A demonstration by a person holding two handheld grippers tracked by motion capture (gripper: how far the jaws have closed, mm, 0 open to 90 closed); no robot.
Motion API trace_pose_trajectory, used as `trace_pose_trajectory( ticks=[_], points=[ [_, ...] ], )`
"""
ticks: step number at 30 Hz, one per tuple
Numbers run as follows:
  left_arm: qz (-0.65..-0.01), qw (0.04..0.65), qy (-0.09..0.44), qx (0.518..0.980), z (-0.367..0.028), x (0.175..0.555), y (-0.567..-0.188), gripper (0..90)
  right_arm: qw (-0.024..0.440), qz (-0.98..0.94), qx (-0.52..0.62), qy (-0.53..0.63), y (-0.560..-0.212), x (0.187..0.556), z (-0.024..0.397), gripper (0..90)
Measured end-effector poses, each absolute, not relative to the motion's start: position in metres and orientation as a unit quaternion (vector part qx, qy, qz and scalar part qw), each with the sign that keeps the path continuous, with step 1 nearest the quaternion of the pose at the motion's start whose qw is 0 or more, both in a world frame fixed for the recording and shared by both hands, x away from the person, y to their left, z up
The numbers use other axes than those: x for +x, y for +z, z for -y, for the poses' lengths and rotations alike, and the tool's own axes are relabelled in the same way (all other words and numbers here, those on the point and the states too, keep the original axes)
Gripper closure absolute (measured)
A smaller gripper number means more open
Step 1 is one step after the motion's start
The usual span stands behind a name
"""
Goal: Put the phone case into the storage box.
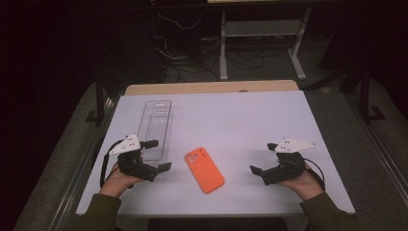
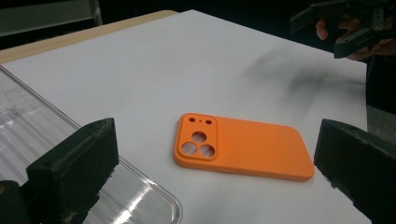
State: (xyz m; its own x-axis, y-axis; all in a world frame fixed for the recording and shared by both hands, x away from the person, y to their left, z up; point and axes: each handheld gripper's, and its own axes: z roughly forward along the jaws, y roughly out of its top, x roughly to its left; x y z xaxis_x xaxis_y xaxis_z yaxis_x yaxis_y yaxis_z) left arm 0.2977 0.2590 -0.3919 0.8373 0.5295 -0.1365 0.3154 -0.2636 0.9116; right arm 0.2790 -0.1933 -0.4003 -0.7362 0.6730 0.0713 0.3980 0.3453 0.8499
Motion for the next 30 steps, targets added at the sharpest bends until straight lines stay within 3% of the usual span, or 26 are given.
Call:
trace_pose_trajectory(
  ticks=[23,30],
  points=[
    [-0.252,0.535,0.088,0.802,-0.24,0.302,-0.388,0.1,0.148,-0.803,0.343,0.465,-0.401,0.281,0.197,0.0],
    [-0.248,0.524,0.08,0.811,-0.226,0.301,-0.39,5.0,0.145,-0.804,0.339,0.466,-0.401,0.281,0.197,0.0]
  ],
)
